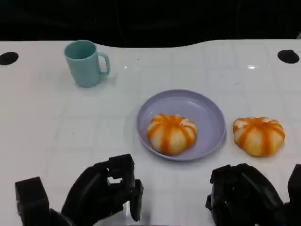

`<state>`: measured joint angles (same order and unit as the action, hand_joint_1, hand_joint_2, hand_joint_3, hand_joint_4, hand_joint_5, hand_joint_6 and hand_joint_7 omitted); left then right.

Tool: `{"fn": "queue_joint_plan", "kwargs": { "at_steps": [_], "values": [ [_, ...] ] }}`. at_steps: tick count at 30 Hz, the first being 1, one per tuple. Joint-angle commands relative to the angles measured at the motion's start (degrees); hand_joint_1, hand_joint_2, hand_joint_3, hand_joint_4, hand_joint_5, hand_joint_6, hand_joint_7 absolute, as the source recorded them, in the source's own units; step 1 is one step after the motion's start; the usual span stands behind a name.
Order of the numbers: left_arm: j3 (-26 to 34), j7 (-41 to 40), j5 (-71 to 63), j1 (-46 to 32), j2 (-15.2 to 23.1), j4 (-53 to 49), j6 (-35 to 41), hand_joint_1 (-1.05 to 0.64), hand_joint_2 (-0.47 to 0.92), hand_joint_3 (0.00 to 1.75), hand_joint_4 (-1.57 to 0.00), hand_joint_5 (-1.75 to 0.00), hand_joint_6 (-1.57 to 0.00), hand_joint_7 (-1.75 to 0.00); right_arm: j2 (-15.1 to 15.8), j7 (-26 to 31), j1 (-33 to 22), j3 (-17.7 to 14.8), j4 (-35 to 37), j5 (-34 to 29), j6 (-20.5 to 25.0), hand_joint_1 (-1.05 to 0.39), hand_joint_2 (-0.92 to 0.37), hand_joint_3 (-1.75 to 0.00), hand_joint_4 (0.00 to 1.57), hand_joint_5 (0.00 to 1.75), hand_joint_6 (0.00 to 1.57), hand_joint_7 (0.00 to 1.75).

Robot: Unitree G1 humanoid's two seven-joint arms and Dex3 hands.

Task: Grasp the bread from the table and place it into the plate.

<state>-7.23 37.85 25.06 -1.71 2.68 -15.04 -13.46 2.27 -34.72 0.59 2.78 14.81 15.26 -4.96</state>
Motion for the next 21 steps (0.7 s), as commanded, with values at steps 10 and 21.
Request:
{"fn": "queue_joint_plan", "kwargs": {
  "at_steps": [10,21],
  "values": [
    [3.0,2.3,0.0,-1.2,-1.1,0.1,3.5,-0.77,0.9,0.2,-1.04,-1.75,-0.84,-1.75,0.9,0.8,-0.8,0.0,-1.4,-0.7,-0.4,-1.05,-0.01,-1.43,1.54,1.3,1.57,1.0],
    [4.0,3.2,-0.8,-0.2,-1.4,-1.6,3.3,-0.77,0.88,0.21,-1.05,-1.75,-0.86,-1.75,0.8,0.6,0.0,-0.6,-0.5,-0.3,-0.1,-1.05,-0.01,-1.42,1.53,1.32,1.57,1.01]
  ]
}}
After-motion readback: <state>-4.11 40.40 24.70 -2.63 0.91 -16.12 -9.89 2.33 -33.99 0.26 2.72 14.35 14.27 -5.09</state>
